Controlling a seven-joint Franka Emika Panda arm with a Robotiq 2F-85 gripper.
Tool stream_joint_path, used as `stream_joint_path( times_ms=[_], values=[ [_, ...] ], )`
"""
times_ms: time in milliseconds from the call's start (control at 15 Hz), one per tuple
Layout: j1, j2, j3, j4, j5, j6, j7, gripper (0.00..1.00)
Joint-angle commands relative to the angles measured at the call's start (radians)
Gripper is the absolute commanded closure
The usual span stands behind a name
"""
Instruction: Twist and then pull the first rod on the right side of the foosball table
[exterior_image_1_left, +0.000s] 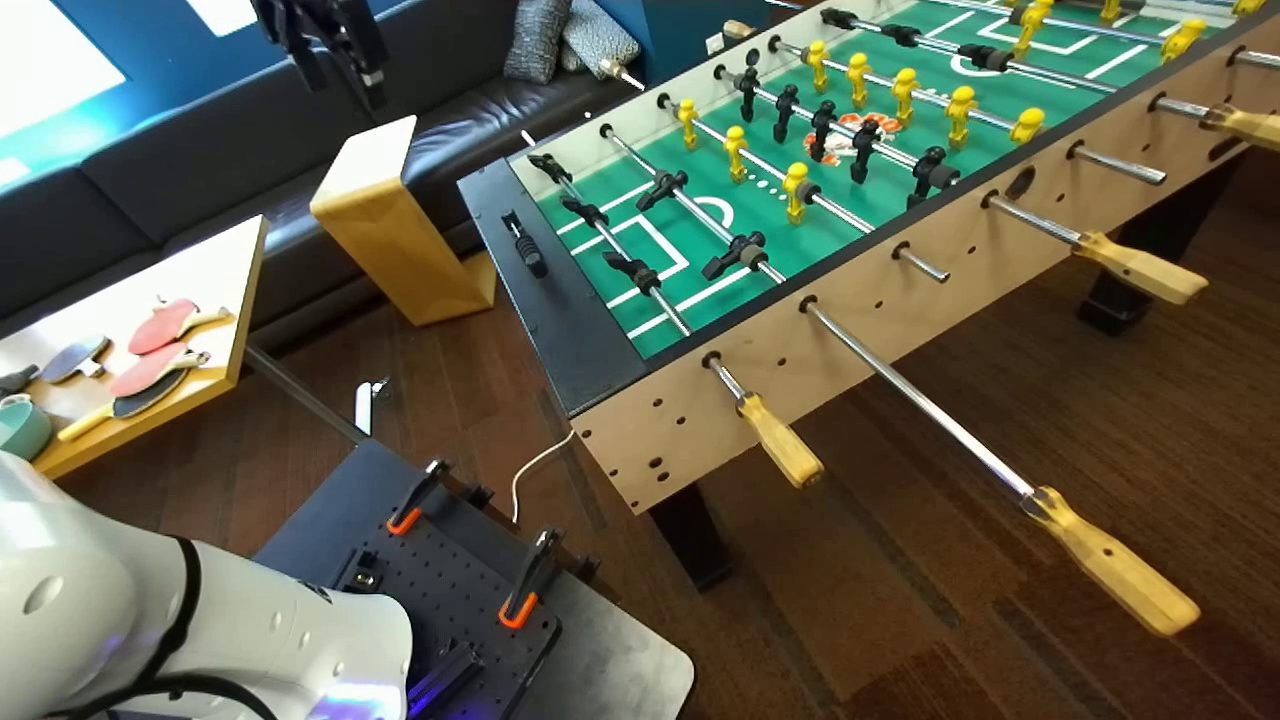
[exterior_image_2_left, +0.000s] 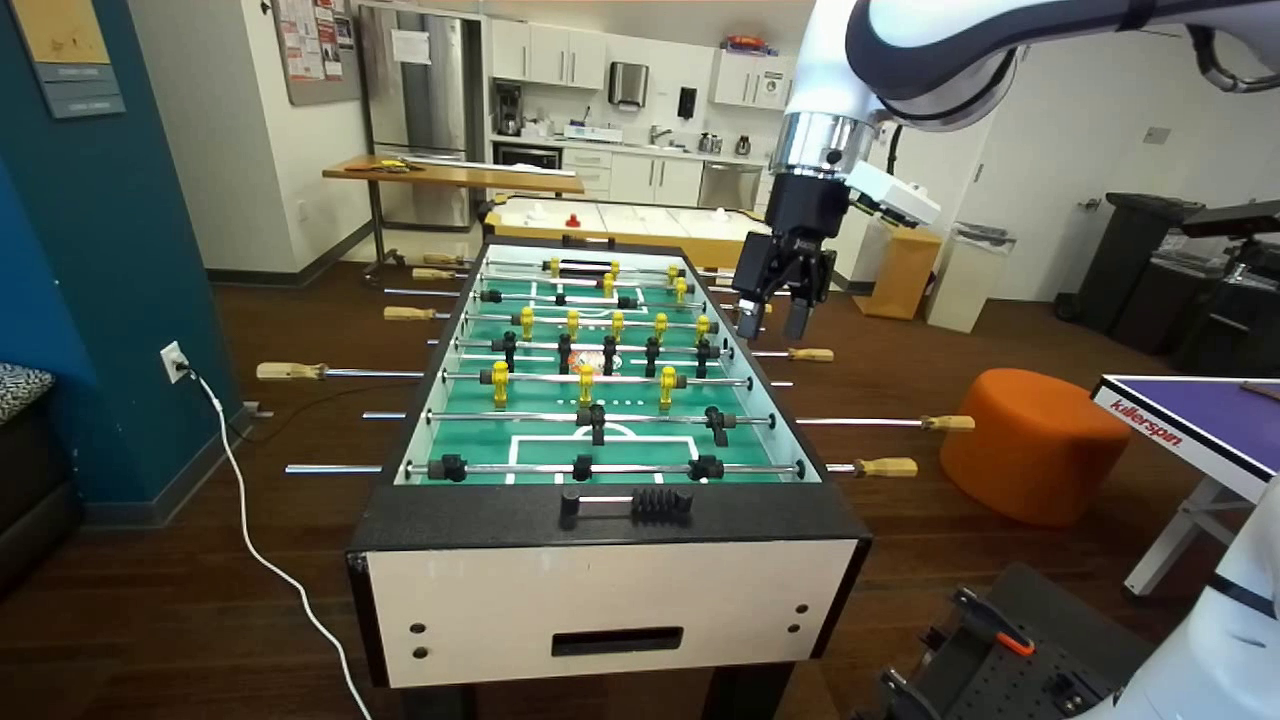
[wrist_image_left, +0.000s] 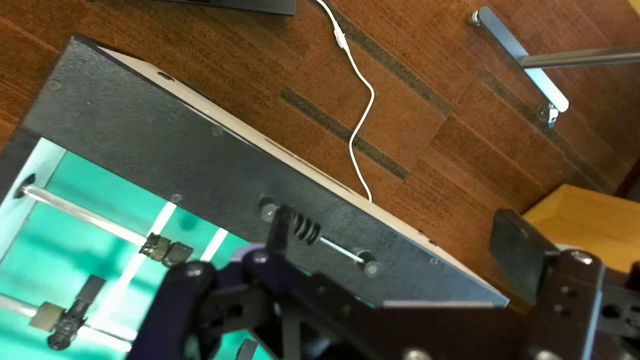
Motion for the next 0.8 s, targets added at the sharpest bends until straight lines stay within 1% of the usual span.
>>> stream_joint_path(
  times_ms=[0,267,533,667,733],
  values=[
    [-0.066,-0.032,-0.064,-0.043,0.006,0.037,-0.055,0.0],
    [-0.142,-0.065,-0.152,-0.126,-0.001,0.09,-0.129,0.0],
    [-0.215,-0.117,-0.234,-0.234,-0.028,0.134,-0.21,0.0],
    [-0.251,-0.136,-0.263,-0.271,-0.044,0.138,-0.202,0.0],
    [-0.262,-0.146,-0.266,-0.282,-0.052,0.134,-0.172,0.0]
  ],
)
